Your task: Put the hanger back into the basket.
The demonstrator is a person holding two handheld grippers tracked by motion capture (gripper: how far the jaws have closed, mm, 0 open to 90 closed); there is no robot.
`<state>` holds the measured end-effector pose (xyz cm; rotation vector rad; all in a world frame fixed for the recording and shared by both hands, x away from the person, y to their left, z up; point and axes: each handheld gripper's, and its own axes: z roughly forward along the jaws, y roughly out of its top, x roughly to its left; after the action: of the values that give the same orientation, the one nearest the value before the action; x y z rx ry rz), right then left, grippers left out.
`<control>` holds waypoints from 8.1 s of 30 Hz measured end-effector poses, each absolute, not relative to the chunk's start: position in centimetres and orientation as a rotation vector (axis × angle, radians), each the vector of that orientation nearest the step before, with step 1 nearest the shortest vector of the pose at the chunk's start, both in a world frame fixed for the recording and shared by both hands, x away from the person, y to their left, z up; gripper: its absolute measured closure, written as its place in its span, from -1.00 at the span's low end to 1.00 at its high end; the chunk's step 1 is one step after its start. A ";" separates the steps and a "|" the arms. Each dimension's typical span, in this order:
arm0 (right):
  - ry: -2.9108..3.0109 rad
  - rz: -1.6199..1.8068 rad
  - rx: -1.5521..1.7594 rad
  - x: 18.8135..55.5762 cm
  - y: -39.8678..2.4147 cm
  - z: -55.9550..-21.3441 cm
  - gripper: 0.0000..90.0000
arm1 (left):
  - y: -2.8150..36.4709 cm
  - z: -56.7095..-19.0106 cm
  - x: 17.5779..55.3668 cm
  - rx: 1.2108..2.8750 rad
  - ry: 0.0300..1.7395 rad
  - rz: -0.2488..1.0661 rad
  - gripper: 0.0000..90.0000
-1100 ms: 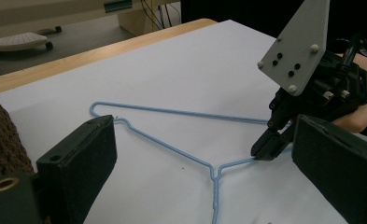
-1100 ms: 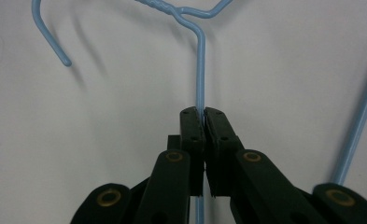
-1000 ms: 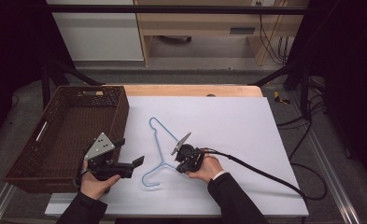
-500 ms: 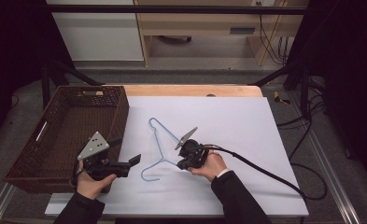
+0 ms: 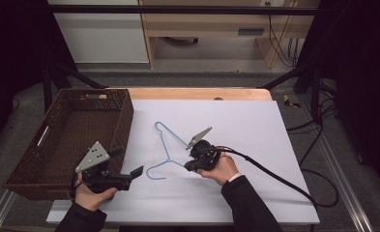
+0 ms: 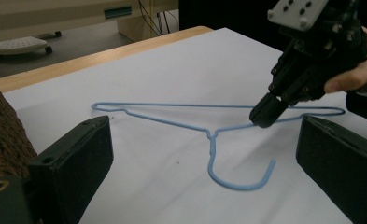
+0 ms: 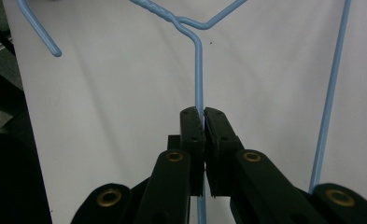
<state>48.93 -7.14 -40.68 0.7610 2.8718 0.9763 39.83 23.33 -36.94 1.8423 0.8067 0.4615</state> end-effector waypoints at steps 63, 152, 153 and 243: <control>2.798 1.156 0.806 48.6 -9.4 -39.9 0.95 | 16.3 -42.9 44.0 1.827 0.820 0.389 0.31; 2.646 1.080 0.707 45.8 -11.6 -37.3 0.96 | 17.2 -37.9 43.1 1.938 0.677 0.530 -0.43; 2.654 1.085 0.696 45.7 -11.8 -37.1 0.96 | 17.1 -37.7 43.1 1.951 0.668 0.536 -0.45; 2.082 1.436 0.937 44.2 -22.9 -34.5 -0.61 | 11.6 -36.4 43.4 2.305 0.485 0.739 0.94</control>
<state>44.15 -22.91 -34.48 0.9368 2.0820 1.4361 43.43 11.60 -36.43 2.3053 0.4846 0.7385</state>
